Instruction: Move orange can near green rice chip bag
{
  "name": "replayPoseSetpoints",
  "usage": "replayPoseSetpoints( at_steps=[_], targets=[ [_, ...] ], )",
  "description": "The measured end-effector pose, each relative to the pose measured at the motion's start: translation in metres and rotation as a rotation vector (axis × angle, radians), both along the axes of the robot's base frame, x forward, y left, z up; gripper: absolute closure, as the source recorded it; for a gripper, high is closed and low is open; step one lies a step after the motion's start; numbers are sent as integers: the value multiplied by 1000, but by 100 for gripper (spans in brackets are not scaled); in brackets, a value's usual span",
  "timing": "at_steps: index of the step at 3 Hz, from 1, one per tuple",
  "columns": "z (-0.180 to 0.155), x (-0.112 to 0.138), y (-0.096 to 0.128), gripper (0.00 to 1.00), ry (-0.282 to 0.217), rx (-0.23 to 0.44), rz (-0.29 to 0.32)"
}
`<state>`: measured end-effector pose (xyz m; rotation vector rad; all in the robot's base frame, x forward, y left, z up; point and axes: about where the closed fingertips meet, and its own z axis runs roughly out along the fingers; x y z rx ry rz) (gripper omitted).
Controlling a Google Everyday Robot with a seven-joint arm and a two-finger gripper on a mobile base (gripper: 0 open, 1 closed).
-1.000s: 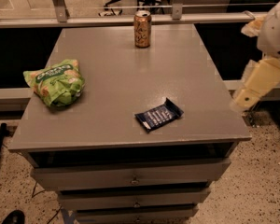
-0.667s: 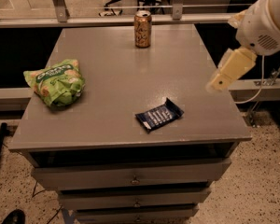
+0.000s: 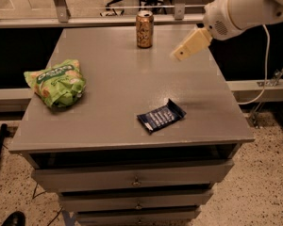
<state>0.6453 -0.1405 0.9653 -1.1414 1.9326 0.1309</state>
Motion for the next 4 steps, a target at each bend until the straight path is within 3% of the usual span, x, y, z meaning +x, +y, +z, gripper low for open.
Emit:
replayPoseSetpoints(
  at_steps=[2,3,4],
  targets=[
    [0,10,4,0,-6,33,-24],
    [-5,15,14,0,-19,91,-27],
    [-23,39,36,0,-47,199,-52]
  ],
)
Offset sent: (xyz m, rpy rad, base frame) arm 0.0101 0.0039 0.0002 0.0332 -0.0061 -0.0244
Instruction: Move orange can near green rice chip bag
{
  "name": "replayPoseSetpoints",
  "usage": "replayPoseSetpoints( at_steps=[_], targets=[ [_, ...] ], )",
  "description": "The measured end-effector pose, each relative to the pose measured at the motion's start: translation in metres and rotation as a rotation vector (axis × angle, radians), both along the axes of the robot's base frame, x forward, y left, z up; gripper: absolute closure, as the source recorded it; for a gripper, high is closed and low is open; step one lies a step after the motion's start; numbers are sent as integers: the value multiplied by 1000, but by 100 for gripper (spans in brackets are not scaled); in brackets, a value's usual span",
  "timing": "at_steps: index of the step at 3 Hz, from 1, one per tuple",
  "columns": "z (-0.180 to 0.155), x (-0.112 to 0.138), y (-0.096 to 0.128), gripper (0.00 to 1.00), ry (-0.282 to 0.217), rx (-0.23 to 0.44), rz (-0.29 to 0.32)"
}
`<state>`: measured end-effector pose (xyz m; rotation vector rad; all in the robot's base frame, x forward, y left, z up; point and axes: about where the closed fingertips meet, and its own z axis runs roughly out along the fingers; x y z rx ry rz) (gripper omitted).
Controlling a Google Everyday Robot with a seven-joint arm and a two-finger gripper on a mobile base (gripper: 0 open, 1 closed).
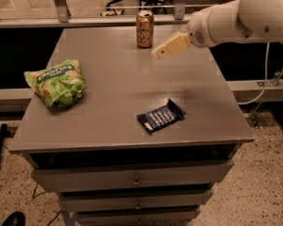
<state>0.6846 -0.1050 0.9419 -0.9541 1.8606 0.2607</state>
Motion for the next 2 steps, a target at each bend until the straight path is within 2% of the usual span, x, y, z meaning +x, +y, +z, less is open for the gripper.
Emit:
replayPoseSetpoints(
  at_steps=[1,2],
  targets=[
    [-8,42,15,0,-59,87,-46],
    [-19,81,30,0,-72,133,-65]
  ],
)
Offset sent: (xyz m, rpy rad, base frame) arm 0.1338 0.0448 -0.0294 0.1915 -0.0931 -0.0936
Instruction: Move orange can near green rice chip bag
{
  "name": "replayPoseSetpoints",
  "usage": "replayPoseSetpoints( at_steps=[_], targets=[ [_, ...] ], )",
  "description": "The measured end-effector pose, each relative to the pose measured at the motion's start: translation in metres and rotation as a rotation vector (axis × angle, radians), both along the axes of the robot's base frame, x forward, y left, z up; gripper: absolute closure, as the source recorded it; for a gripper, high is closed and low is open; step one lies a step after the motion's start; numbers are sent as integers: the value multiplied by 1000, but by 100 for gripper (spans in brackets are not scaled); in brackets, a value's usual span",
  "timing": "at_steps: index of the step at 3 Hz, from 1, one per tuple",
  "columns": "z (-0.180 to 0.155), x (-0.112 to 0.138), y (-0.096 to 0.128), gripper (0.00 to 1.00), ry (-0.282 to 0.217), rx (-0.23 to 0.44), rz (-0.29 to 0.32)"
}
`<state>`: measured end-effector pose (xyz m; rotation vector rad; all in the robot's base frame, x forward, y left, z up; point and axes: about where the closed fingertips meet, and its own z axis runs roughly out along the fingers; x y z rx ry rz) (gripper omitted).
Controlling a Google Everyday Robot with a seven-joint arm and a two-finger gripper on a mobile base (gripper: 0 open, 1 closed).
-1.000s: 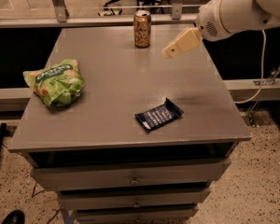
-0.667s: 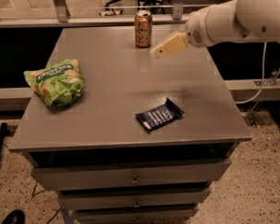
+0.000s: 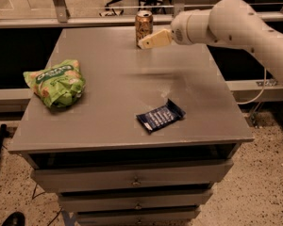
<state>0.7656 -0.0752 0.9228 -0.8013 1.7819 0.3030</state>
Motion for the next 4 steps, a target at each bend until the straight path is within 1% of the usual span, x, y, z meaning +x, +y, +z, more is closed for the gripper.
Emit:
replayPoseSetpoints(
  at_steps=[1,2,3,4],
  targets=[
    [-10,37,22,0,10,40,14],
    [-19,65,43,0,24,53,39],
    [-28,84,53,0,50,77,49],
    [-39,93,57,18,71,118,55]
  ],
)
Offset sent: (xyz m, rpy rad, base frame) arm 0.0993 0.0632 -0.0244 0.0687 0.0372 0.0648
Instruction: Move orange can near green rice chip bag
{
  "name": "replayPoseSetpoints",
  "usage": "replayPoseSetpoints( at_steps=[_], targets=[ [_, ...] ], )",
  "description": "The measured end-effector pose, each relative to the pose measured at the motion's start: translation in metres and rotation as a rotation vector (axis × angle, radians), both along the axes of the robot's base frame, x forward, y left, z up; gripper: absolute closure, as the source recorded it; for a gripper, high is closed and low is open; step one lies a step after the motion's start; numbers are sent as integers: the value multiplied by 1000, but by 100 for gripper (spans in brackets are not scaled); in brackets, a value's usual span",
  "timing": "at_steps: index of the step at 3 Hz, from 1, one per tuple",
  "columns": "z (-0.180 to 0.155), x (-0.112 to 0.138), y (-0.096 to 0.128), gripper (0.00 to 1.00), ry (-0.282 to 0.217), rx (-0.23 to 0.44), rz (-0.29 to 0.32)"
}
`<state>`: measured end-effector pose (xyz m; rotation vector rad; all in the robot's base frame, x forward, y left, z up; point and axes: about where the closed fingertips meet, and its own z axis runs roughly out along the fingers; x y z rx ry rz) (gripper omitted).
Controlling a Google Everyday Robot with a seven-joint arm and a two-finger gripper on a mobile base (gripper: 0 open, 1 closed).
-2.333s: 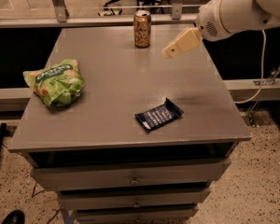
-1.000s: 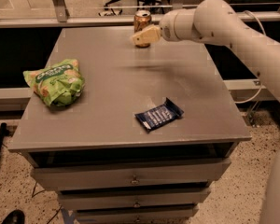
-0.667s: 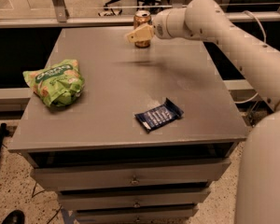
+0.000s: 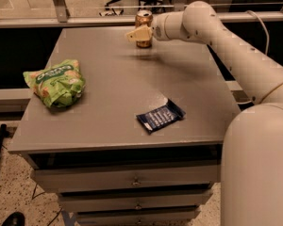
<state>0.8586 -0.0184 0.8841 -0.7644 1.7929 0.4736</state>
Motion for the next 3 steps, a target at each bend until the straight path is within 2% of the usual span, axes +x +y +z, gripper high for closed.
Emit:
replayPoseSetpoints(
  at_steps=[1,2,3],
  targets=[
    [-6,7,-2,49,-8,25,-11],
    [-7,10,-8,72,-27,30,-31],
    [14,-1,-12,95,-54,57,7]
  ],
)
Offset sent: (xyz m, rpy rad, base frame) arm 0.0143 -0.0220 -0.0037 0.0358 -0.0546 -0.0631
